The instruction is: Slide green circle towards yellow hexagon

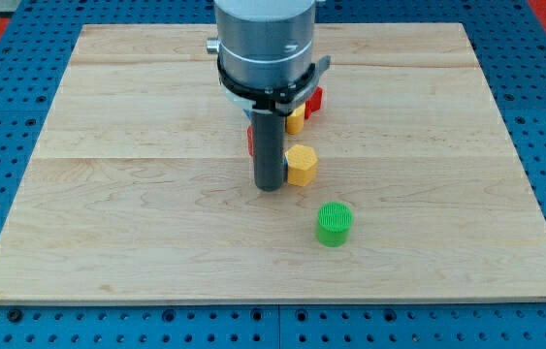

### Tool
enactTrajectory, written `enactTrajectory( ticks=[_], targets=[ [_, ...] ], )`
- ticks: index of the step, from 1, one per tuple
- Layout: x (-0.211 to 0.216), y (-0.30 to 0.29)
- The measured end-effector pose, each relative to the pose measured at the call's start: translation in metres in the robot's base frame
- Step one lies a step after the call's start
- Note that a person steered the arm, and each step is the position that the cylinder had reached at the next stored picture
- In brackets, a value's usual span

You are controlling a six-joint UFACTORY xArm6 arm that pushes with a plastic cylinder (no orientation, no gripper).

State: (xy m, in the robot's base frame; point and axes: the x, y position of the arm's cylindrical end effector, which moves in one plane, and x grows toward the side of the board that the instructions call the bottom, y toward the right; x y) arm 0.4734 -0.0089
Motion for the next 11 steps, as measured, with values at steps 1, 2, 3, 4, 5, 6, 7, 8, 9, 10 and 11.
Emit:
enactTrajectory(
  ticks=[1,2,3,4,5,6,7,8,9,10,11],
  targets=[
    [-0.001,0.0],
    [0.025,0.007],
    [0.07,0.04],
    [0.111,0.049],
    [0.126,0.056],
    [0.119,0.068],
    [0.101,0.072],
    [0.091,0.072],
    [0.078,0.072],
    [0.067,0.072],
    [0.059,0.072]
  ],
)
